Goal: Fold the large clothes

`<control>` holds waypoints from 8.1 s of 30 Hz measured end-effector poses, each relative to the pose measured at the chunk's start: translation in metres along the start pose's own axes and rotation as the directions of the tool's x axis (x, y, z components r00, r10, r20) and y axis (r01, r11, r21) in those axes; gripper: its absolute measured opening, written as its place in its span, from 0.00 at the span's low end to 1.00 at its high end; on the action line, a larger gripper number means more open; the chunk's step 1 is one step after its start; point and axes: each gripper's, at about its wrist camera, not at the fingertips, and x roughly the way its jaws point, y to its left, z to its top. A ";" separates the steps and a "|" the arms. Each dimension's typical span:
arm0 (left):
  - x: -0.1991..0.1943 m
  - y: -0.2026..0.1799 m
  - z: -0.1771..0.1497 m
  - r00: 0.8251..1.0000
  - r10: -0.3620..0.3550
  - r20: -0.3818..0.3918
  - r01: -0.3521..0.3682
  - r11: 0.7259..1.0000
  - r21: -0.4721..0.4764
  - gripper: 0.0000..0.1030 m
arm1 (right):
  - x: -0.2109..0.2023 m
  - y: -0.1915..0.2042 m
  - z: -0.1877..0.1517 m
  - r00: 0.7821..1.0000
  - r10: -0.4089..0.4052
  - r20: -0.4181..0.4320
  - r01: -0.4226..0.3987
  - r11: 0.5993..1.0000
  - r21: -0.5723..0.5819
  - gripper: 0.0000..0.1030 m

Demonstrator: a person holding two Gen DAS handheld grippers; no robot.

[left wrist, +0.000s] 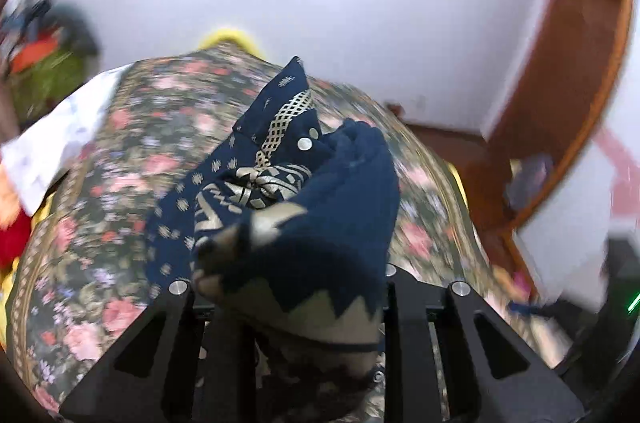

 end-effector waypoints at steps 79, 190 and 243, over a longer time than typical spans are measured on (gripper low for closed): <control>0.022 0.142 -0.044 0.846 -0.469 -0.252 0.372 0.859 -0.351 0.65 | 0.112 0.097 0.061 0.826 0.542 -0.153 -0.532 0.840 0.103 0.39; -0.429 0.059 -0.189 0.804 0.280 0.525 -0.286 0.956 -0.073 0.84 | -0.270 0.277 -0.167 0.739 0.209 0.640 -0.046 0.964 -0.261 0.93; -0.409 0.069 -0.193 0.843 0.229 0.487 -0.229 0.972 -0.059 0.91 | -0.258 0.274 -0.168 0.756 0.139 0.639 0.008 0.975 -0.222 1.00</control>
